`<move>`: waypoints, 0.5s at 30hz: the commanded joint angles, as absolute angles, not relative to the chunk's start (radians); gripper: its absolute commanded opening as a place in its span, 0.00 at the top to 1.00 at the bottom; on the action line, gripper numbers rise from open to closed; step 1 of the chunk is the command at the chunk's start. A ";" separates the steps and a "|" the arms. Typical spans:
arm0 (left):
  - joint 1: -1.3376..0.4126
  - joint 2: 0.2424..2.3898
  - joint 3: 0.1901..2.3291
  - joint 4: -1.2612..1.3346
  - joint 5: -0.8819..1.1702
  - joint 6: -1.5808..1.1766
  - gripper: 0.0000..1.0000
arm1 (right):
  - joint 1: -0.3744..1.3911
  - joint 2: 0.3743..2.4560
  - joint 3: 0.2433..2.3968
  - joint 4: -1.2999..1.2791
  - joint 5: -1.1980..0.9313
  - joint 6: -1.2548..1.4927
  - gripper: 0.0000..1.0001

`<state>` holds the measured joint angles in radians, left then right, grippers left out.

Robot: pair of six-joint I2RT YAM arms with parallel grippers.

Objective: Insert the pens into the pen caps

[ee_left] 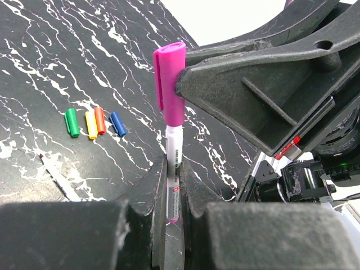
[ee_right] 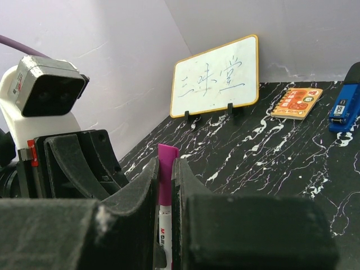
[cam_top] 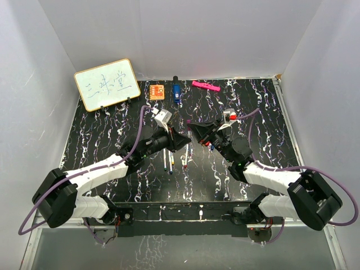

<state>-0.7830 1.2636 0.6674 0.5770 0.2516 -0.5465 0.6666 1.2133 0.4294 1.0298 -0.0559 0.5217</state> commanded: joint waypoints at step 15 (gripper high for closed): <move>-0.788 1.177 0.673 0.770 0.129 -0.549 1.00 | 0.676 1.284 0.473 0.960 -0.211 0.506 1.00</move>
